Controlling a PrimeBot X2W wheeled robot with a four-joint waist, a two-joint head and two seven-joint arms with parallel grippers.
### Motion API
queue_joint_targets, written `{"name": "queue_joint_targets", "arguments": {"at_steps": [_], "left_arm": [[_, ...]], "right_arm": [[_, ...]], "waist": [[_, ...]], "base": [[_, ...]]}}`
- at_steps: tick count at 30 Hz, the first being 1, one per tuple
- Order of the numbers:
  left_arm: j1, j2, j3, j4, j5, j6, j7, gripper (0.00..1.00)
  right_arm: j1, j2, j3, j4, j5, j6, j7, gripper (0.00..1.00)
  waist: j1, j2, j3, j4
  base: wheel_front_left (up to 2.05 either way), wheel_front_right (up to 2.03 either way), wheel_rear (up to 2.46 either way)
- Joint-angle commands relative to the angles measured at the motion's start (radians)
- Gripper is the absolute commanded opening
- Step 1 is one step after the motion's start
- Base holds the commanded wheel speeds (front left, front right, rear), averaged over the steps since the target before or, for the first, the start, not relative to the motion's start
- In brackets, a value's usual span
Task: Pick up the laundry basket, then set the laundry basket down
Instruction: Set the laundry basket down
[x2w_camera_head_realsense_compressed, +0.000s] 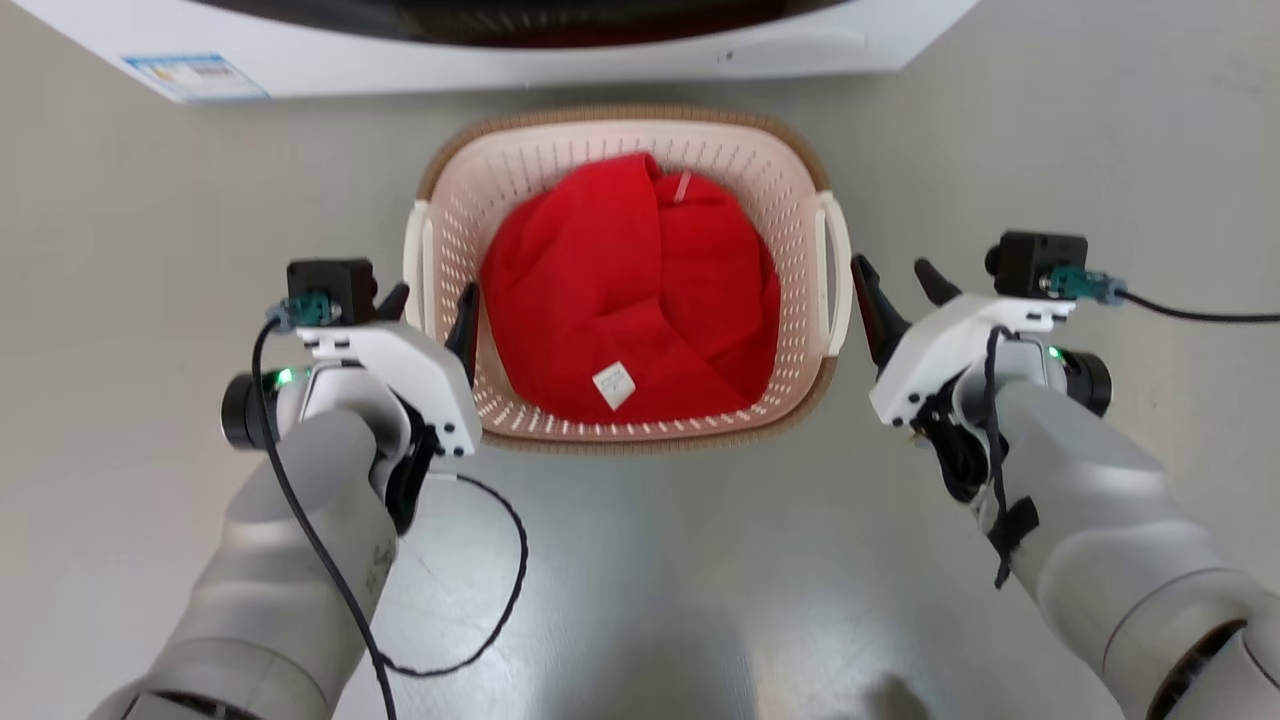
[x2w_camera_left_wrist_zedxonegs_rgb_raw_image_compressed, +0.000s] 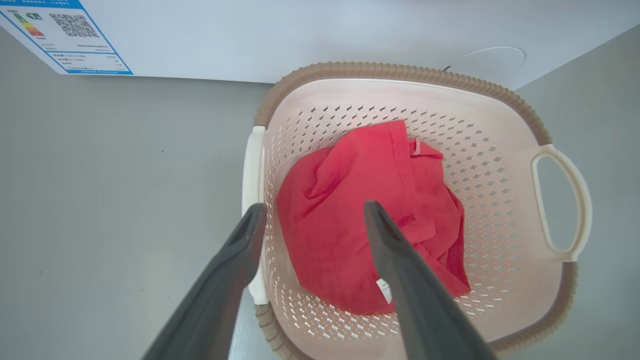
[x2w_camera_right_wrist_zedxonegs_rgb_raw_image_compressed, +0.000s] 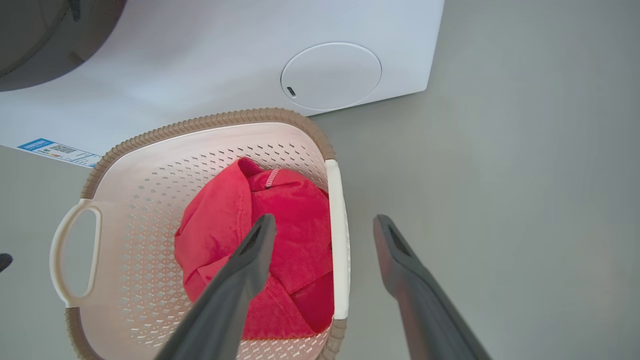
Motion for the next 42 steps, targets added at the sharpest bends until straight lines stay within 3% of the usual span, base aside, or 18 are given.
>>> {"name": "queue_joint_targets", "arguments": {"at_steps": [1,13,18,27,42], "left_arm": [[0.026,0.029,0.022,-0.011,-0.006,-0.007,-0.004,1.0],[0.194,0.041,0.075,-0.13,0.012,-0.004,-0.004,1.0],[0.266,0.049,0.105,-0.221,0.046,0.01,-0.004,1.0],[0.413,0.067,0.187,-0.437,0.122,0.037,-0.004,1.0],[0.611,0.057,0.277,-0.719,0.204,0.068,-0.004,1.0]], "right_arm": [[0.055,0.003,0.008,0.001,0.004,0.007,-0.004,1.0],[0.165,-0.021,0.0,-0.024,0.005,0.007,-0.014,1.0],[0.189,-0.062,-0.03,-0.076,-0.031,0.007,-0.015,1.0],[0.283,-0.139,-0.245,-0.235,-0.252,0.007,-0.015,1.0],[0.544,-0.124,-0.583,-0.545,-0.586,0.007,-0.015,1.0]], "waist": [[0.0,0.0,-0.045,0.002],[0.0,0.0,-0.267,0.005],[0.0,0.0,-0.344,0.012],[0.0,0.0,-0.458,0.029],[0.0,0.0,-0.585,0.046]], "base": [[0.0,0.0,0.0],[0.0,0.0,0.0],[0.0,0.0,0.0],[0.0,0.0,0.0],[0.0,0.0,0.0]]}}
